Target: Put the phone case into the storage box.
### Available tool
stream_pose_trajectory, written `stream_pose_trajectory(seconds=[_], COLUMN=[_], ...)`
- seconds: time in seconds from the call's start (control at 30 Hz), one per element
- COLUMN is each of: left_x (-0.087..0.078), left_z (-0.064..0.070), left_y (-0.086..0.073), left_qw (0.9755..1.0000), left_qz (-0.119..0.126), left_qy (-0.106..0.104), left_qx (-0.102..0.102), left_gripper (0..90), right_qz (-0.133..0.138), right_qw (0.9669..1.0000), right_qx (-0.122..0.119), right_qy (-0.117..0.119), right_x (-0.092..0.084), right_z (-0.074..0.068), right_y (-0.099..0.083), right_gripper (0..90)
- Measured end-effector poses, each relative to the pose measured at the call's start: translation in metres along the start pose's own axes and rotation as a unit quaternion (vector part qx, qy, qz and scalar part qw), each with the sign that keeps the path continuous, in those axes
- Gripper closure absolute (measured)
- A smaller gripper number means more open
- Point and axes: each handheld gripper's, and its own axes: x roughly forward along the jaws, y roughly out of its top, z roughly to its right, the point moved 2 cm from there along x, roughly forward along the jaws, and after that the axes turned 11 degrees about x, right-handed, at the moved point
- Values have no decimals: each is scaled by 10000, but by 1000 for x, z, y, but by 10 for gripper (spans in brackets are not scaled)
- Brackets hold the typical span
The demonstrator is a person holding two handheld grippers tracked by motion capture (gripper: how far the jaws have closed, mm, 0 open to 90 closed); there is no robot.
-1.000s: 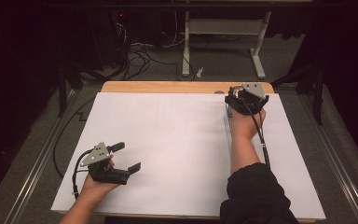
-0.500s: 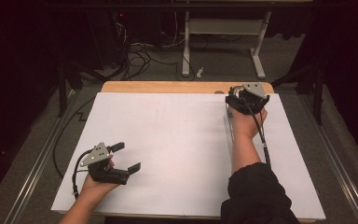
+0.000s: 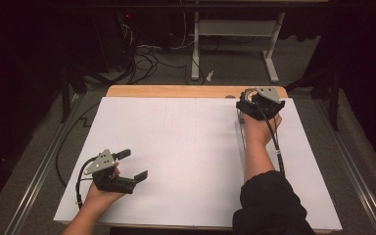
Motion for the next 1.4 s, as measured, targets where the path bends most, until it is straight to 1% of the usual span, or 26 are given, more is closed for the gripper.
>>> stream_pose_trajectory(seconds=[0.33,0.47,0.63,0.8,0.97,1.4], left_x=[0,0,1,1,2,2], left_z=[0,0,0,0,0,0], left_y=[0,0,0,0,-1,-1], left_qw=[10000,10000,10000,10000,10000,10000], left_qz=[-3,-2,-9,-38,-58,-78], left_qy=[3,7,6,2,8,13], left_qx=[1,0,0,-7,-5,-13], left_gripper=[2,2,2,1,1,2], right_qz=[-23,-23,-30,-95,-128,-128], right_qw=[10000,10000,9999,9998,9997,9995], right_qx=[16,33,51,64,40,28], right_qy=[33,31,93,155,220,291], right_x=[0,0,-1,-1,-1,-4], right_z=[1,2,2,2,3,4], right_y=[0,1,1,1,2,4], right_gripper=[2,2,1,1,0,0])
